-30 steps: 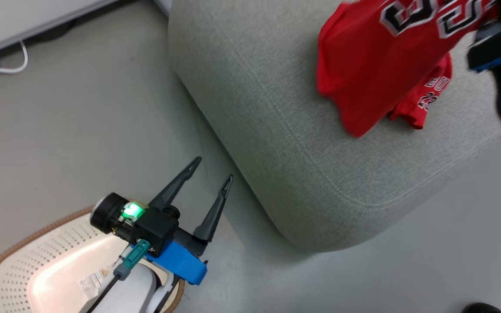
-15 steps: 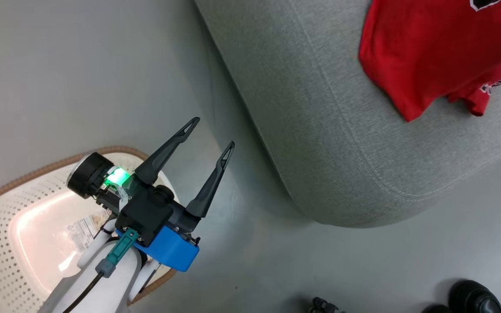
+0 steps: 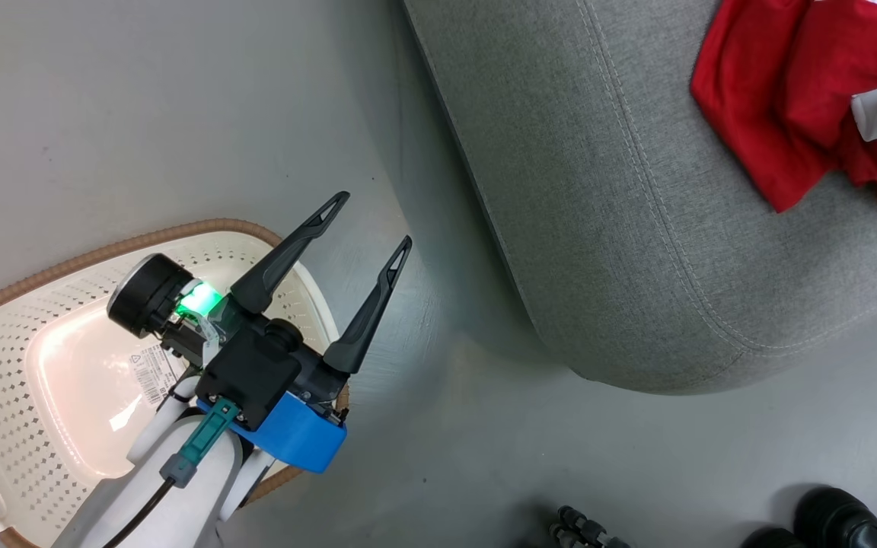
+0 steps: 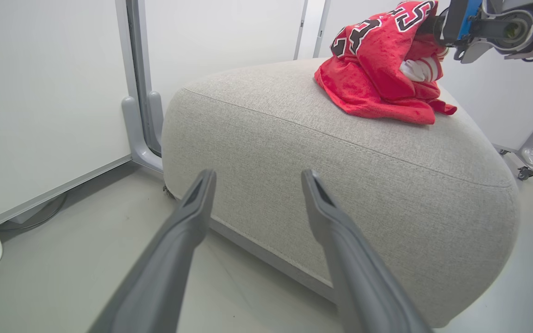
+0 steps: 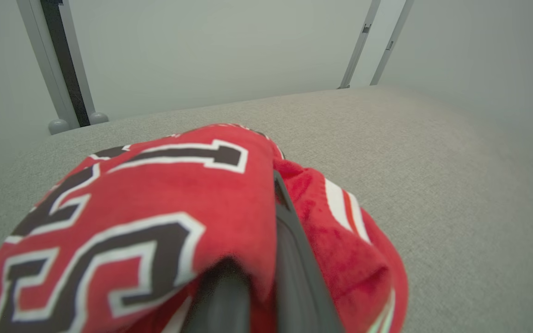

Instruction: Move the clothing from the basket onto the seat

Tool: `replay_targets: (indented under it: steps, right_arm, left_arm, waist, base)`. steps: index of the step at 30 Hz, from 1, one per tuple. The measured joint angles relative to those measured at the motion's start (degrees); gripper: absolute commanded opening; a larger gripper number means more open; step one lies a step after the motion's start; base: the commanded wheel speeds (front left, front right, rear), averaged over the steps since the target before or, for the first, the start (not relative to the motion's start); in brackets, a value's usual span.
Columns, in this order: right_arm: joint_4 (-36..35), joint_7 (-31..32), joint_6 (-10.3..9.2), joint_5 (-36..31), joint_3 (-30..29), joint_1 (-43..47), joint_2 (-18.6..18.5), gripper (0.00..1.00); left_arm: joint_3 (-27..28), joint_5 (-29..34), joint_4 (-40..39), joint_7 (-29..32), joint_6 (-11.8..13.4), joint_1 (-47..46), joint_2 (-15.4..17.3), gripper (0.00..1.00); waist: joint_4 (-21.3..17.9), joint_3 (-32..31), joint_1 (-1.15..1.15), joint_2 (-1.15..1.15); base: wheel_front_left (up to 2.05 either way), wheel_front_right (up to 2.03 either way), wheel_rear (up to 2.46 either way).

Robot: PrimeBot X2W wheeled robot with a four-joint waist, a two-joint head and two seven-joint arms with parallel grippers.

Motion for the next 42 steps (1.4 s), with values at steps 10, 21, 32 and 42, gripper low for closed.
replay_targets:
  steps: [10, 21, 32, 42]
  right_arm:
    - [0.3, -0.03, 0.0, -1.88, -0.9, 0.21, 0.47, 1.0]
    - [1.9, -0.04, 0.0, -2.93, 0.63, 2.65, -0.15, 1.0]
    - [3.81, -0.04, 0.0, -1.53, 3.76, 8.17, -0.99, 1.0]
    - [1.91, -0.04, 0.0, -0.51, 8.87, 14.77, -1.45, 1.0]
  left_arm:
    - [-0.35, -0.57, 1.26, -1.08, 0.42, -0.85, -0.65, 1.0]
    - [-0.83, -2.23, 6.19, -3.05, 0.67, -0.83, -3.05, 1.0]
    - [-0.14, -5.82, 13.61, -3.8, 0.69, 2.02, -8.13, 1.0]
    - [4.78, -6.81, 15.23, -3.8, 0.64, 7.47, -12.98, 1.0]
  waist:
    - [0.81, -0.75, 0.0, 0.0]
    - [1.47, -5.58, -0.01, 0.0]
    - [2.21, -14.08, -0.01, 0.0]
    - [3.74, -22.18, -0.02, 0.0]
  base:
    - [0.0, 0.0, 0.0]
    - [0.0, 0.0, 0.0]
    - [0.0, 0.0, 0.0]
    - [0.0, 0.0, 0.0]
